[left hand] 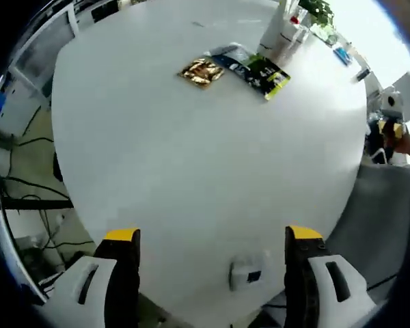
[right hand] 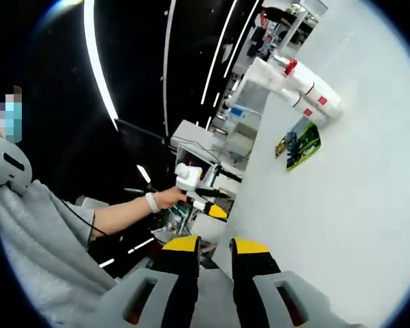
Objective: Arrange the skincare products in the storage area until every visible bottle or jar stands upright without overlapping.
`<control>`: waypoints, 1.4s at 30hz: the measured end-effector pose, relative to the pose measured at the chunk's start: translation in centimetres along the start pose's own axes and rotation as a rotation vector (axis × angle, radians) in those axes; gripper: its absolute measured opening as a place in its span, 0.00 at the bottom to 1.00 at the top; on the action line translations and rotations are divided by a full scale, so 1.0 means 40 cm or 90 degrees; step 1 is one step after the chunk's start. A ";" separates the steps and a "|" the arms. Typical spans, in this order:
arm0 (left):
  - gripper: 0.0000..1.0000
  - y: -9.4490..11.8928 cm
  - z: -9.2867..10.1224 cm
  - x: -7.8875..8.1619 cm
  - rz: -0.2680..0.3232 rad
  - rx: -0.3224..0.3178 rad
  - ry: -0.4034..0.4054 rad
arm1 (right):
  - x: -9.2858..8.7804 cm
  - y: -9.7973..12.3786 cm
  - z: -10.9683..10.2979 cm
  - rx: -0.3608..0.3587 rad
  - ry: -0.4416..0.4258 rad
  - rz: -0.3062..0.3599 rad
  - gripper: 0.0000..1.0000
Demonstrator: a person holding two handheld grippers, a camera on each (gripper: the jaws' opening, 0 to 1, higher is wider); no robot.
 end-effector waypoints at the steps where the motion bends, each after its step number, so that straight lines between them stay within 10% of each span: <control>1: 0.92 -0.013 0.014 -0.024 -0.008 0.000 0.001 | -0.004 0.002 0.000 0.001 0.002 -0.002 0.11; 18: 0.76 -0.100 0.090 -0.174 -0.026 0.033 -0.027 | -0.015 0.007 -0.017 0.003 0.022 -0.020 0.11; 32: 0.68 -0.122 0.078 -0.179 -0.006 0.053 -0.010 | -0.018 0.020 -0.018 -0.004 0.029 -0.025 0.10; 42: 0.40 -0.120 0.090 -0.194 0.001 0.054 0.002 | -0.016 0.010 -0.021 0.002 0.034 -0.033 0.10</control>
Point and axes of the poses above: the point that each gripper's makers call its tool centre point, and the gripper's own axes: y roughly backward along the fingers, z roughly to its right, x roughly out of its top, the point moved 10 cm from there along y, roughly backward along the fingers, and after that the axes turned 11 degrees about -x, right-handed, at the moved point
